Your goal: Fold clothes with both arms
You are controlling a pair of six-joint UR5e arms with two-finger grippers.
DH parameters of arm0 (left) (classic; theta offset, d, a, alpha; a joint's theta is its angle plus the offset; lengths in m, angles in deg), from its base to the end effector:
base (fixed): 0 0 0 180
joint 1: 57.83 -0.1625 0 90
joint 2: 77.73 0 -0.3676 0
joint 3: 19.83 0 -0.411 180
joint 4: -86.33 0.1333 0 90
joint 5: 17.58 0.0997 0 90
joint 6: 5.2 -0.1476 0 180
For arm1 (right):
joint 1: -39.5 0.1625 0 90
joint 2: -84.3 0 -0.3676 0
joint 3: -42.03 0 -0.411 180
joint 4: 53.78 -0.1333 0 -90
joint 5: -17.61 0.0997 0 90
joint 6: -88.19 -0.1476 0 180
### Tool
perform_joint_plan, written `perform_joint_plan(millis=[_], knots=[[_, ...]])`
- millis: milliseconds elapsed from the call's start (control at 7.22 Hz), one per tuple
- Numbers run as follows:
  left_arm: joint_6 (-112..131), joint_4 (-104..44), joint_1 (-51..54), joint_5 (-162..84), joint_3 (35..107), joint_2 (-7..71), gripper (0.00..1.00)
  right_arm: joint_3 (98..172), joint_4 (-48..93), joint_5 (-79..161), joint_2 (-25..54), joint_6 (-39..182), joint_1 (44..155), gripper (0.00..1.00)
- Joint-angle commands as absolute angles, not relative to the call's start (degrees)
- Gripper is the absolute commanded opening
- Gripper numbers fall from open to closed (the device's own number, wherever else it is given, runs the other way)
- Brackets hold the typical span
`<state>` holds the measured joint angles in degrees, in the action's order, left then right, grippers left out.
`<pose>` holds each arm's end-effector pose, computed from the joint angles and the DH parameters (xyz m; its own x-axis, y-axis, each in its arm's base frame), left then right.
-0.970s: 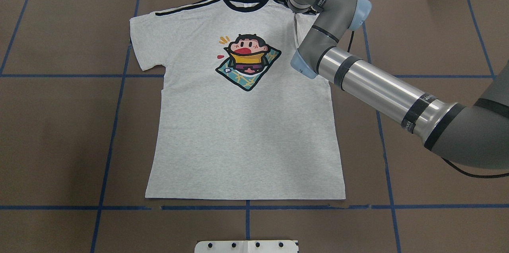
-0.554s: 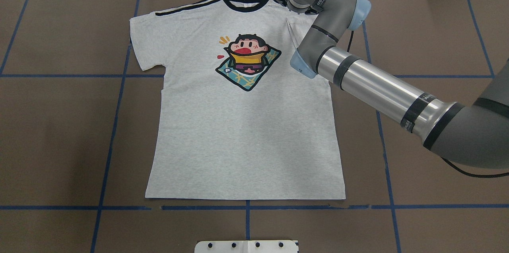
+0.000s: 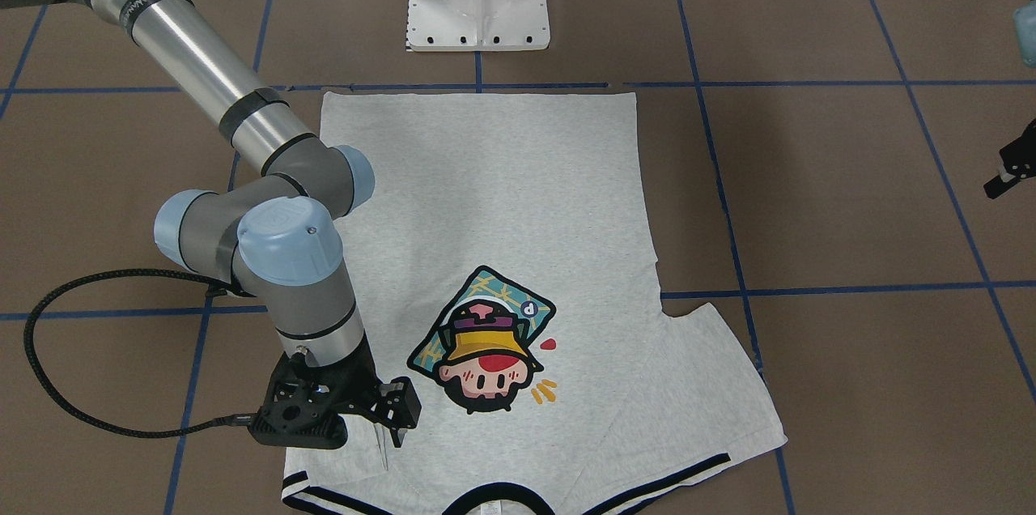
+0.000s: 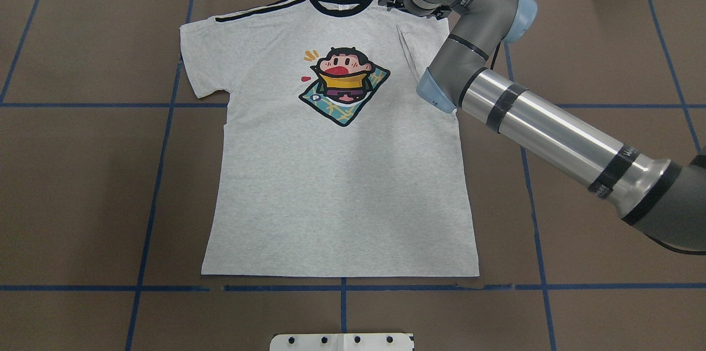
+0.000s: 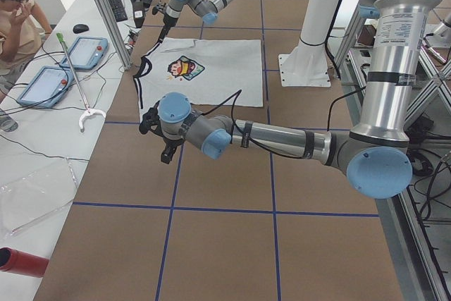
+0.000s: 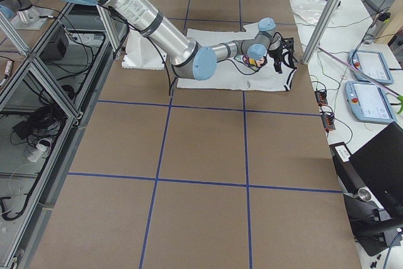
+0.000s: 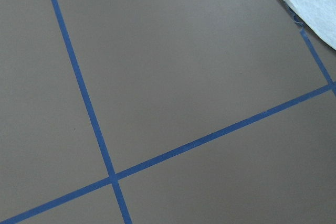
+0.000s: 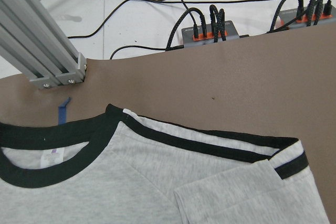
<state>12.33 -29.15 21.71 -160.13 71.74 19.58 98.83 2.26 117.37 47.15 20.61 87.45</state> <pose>0.0905 -0.5790 0.4815 0.5378 0.2809 -0.7949 0.0127 0.9401 0.3408 -0.4931 -0.7084 0.2523 0.6116 0.1168 0.7825 -0.4405 0.8719 0.2140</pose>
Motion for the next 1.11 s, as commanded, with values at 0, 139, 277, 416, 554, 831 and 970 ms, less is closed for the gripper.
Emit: perform_joint_plan(millis=[0, 139, 277, 416, 554, 831, 970], knots=[[22.9, -36.4, 17.5, -159.7, 67.2, 23.9, 1.0, 116.8, 6.5, 125.0, 37.0, 20.8, 88.9, 1.0], [30.5, -41.9, 15.8, -159.5, 61.2, 28.7, 1.0, 125.7, 6.6, 128.4, 30.0, 20.9, 90.2, 1.0], [36.8, -45.6, 12.3, -156.2, 56.9, 33.0, 0.99, 131.5, 6.6, 130.6, 24.7, 21.3, 90.8, 1.0], [40.2, -46.6, 8.8, -154.0, 51.9, 38.2, 0.99, 135.5, 5.3, 133.1, 21.1, 21.1, 92.0, 1.0], [43.5, -47.7, 7.3, -152.4, 46.8, 43.1, 0.99, 139.4, -0.1, 133.9, 16.0, 20.5, 92.2, 1.0], [51.6, -57.6, 3.6, -143.2, 36.8, 49.0, 0.95, 145.4, -1.1, 134.1, 9.1, 17.1, 93.5, 1.0], [52.4, -59.1, 2.3, -136.4, 31.5, 52.2, 0.83, 146.3, -1.1, 133.4, 8.3, 17.0, 95.0, 1.0]])
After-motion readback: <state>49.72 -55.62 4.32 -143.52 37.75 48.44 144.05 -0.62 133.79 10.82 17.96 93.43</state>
